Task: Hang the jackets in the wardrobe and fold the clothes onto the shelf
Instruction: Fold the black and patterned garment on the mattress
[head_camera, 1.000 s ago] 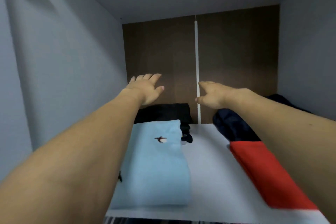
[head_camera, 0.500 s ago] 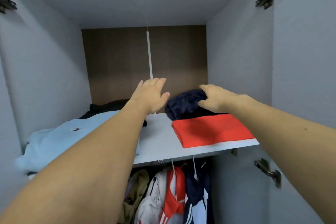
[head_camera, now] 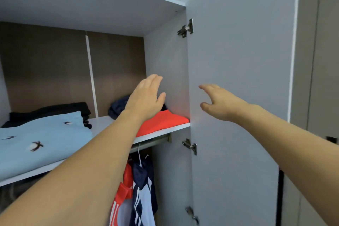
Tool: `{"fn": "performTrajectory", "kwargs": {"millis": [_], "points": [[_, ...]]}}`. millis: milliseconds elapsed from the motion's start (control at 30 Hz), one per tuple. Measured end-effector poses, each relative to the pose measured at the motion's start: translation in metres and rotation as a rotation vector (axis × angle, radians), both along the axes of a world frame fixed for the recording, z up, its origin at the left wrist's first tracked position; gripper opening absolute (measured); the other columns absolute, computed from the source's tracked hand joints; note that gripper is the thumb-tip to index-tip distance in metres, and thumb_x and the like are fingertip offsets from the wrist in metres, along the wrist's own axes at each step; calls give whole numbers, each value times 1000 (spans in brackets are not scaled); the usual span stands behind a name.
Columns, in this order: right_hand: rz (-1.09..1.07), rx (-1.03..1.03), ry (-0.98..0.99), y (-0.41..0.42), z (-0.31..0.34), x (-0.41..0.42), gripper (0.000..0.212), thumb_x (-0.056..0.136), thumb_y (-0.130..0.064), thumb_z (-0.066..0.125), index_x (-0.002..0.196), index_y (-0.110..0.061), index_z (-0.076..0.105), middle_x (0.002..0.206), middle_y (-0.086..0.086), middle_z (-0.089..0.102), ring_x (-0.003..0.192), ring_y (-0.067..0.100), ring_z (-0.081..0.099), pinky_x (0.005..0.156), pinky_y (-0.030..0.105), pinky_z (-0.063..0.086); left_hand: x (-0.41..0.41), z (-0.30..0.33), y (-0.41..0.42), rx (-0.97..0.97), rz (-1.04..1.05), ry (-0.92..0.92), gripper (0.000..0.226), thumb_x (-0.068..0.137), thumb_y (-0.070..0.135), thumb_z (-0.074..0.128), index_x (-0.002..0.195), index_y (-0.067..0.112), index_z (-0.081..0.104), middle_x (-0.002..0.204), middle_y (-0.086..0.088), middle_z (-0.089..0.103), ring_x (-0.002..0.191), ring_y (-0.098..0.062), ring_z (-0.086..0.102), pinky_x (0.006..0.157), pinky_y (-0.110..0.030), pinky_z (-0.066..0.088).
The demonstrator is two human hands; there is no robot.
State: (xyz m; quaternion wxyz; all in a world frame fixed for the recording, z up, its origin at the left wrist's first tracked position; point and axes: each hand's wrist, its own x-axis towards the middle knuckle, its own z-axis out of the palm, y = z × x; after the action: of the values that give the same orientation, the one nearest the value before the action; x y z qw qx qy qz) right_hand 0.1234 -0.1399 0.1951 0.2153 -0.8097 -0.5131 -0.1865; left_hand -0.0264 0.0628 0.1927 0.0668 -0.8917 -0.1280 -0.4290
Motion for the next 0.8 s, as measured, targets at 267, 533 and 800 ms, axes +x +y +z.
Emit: {"fn": "performTrajectory", "kwargs": {"millis": [267,533,800], "points": [[-163,111,-138,-201,-6,16,58,95,-25,53,149,-16,34,154,0,34,141,17,31,113,27,24,56,9,-175,158,-270,-79,58,98,28,51,150,9,34,156,-8,32,143,-26,28,120,-41,22],[-482,158,-73,-434,-45,54,56,95,-25,52,148,-16,35,153,0,35,139,19,34,106,23,22,153,-12,-405,141,-568,-57,60,99,31,48,153,11,30,158,-6,29,146,-25,23,121,-46,16],[-779,173,86,-623,-110,96,58,94,-25,50,149,-16,34,155,-1,33,140,19,33,109,28,26,250,-63,-602,154,-790,102,59,100,34,44,153,13,27,158,-3,27,146,-21,21,123,-43,9]]}}
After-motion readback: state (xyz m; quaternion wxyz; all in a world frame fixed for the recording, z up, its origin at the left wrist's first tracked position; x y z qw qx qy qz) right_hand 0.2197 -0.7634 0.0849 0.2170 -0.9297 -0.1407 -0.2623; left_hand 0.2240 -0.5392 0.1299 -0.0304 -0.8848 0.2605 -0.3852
